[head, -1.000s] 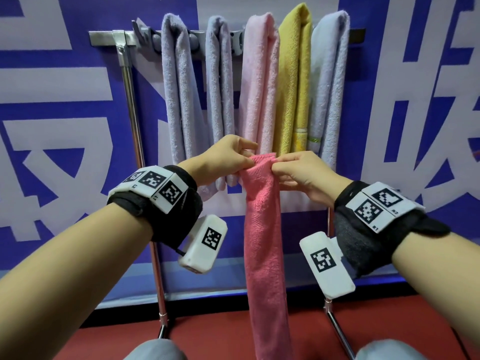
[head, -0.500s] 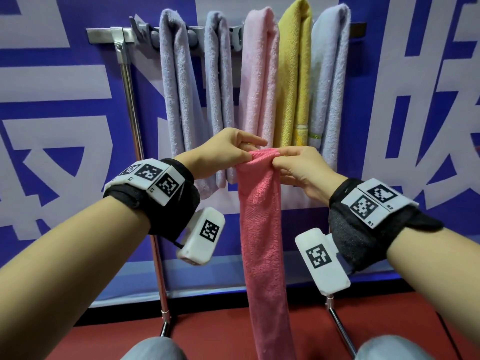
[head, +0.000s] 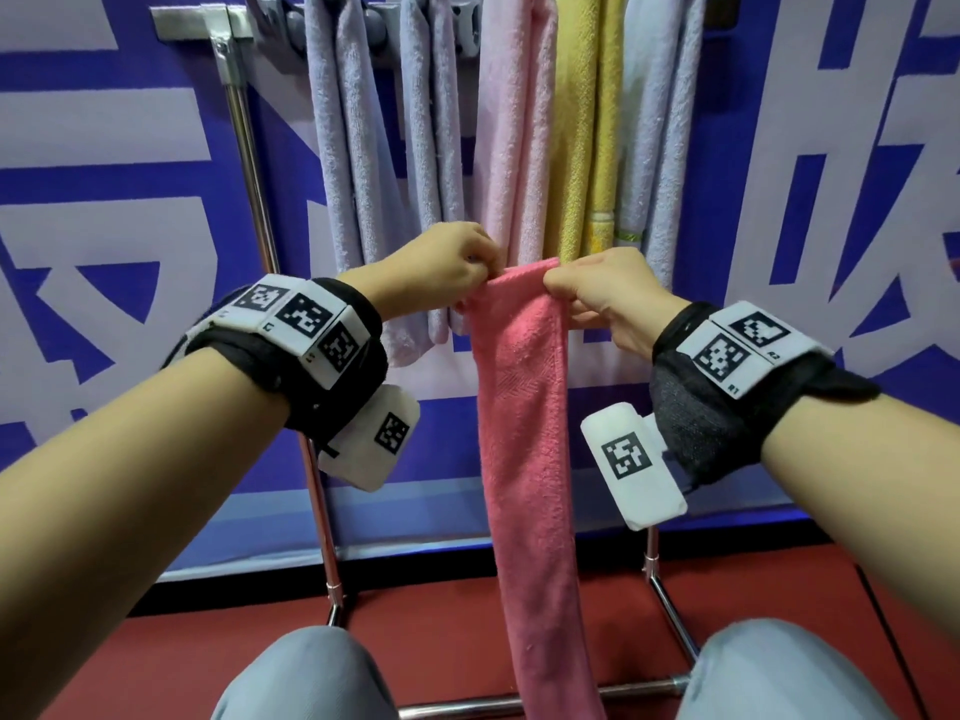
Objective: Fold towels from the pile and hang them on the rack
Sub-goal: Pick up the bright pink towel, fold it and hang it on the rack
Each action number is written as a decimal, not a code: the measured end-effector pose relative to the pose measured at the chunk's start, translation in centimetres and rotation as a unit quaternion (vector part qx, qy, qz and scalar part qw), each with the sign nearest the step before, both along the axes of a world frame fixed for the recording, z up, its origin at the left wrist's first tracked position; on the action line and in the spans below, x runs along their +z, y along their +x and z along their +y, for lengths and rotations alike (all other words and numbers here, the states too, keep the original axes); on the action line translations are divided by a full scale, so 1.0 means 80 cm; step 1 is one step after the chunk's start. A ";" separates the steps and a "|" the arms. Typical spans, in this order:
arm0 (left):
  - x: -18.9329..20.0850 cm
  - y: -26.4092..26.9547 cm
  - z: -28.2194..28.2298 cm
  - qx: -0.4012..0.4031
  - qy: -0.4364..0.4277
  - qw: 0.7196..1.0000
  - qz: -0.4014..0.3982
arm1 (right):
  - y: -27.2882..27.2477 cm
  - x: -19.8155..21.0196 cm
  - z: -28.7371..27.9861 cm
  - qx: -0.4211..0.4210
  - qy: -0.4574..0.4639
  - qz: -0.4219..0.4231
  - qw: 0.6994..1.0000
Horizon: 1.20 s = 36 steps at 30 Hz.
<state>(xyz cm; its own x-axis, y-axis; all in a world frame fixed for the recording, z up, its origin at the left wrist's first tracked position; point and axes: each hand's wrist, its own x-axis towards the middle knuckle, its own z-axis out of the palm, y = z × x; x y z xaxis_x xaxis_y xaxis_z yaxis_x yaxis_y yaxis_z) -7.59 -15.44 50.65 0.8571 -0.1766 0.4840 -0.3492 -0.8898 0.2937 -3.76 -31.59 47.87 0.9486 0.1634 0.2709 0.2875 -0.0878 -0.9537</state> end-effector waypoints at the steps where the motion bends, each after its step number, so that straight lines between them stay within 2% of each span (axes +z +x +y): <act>1: -0.001 -0.001 0.003 -0.003 0.009 1.000 0.009 | 0.002 0.000 -0.002 -0.007 0.005 0.001 1.000; 4: -0.001 -0.006 0.010 0.004 0.043 0.999 0.029 | 0.003 0.001 -0.010 -0.013 0.010 0.009 1.000; 6: 0.000 -0.005 0.009 0.019 0.042 0.999 0.002 | 0.002 0.004 -0.012 -0.012 0.011 0.010 1.000; 10: 0.004 0.003 0.002 0.014 -0.067 0.997 -0.026 | 0.002 0.016 -0.010 -0.024 0.010 0.010 1.000; 18: 0.020 0.008 -0.003 -0.010 -0.163 0.980 -0.111 | 0.001 0.051 -0.008 -0.052 0.017 -0.051 0.997; 25: 0.047 -0.005 0.007 -0.018 -0.133 0.963 -0.236 | -0.005 0.077 -0.014 0.023 0.034 -0.095 0.995; 27: 0.047 -0.002 0.013 0.003 -0.101 0.969 -0.224 | -0.002 0.076 -0.007 0.019 0.016 -0.088 0.996; 29: 0.040 0.007 0.018 0.054 -0.064 0.982 -0.171 | 0.000 0.066 0.012 -0.018 -0.025 -0.070 0.997; 32: 0.035 0.016 0.025 0.070 -0.079 0.983 -0.148 | 0.008 0.057 0.030 -0.069 -0.025 -0.066 0.995; 36: 0.045 0.012 0.034 0.045 -0.118 0.979 -0.159 | 0.007 0.067 0.035 -0.059 -0.005 -0.063 0.996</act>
